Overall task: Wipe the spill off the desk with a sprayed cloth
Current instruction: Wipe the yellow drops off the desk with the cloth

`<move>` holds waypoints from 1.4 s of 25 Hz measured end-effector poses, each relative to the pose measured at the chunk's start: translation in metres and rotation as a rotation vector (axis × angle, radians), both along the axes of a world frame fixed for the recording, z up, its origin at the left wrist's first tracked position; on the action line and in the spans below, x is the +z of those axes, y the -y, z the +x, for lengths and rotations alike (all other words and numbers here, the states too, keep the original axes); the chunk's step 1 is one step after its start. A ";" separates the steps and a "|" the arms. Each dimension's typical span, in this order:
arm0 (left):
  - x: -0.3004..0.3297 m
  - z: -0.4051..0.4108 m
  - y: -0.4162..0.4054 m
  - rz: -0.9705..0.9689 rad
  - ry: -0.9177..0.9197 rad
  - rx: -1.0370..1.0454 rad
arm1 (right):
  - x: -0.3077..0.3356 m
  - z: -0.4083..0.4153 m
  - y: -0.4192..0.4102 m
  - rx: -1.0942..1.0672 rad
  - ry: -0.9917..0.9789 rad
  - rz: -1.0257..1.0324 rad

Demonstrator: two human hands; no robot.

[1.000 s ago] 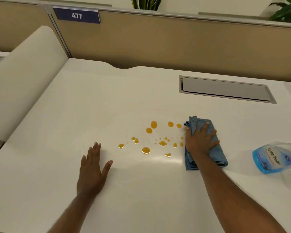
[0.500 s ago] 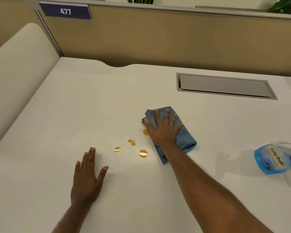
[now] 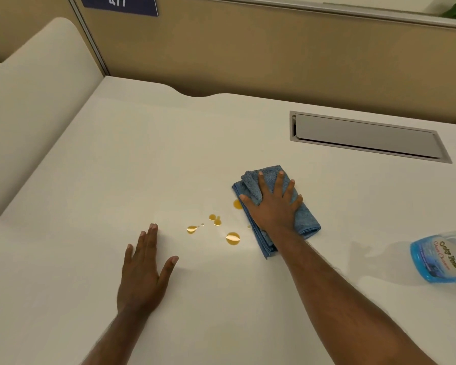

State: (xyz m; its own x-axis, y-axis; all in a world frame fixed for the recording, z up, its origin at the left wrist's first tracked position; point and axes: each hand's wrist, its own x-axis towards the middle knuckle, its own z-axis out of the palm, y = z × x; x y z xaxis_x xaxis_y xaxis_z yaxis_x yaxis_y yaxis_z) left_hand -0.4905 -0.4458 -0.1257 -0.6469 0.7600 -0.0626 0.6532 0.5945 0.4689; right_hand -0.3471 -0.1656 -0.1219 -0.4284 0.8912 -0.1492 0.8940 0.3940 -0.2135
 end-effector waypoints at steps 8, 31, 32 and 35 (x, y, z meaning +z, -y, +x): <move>-0.001 -0.001 0.001 0.006 -0.010 -0.020 | -0.001 -0.021 -0.004 0.012 0.020 0.022; 0.000 -0.001 0.003 0.007 -0.018 -0.005 | -0.002 -0.069 0.058 0.257 -0.073 0.025; 0.000 -0.001 0.002 0.005 -0.017 -0.005 | -0.002 -0.068 0.055 0.245 -0.067 0.029; 0.000 -0.002 0.002 0.011 -0.020 -0.012 | -0.004 -0.059 0.045 0.120 -0.049 0.038</move>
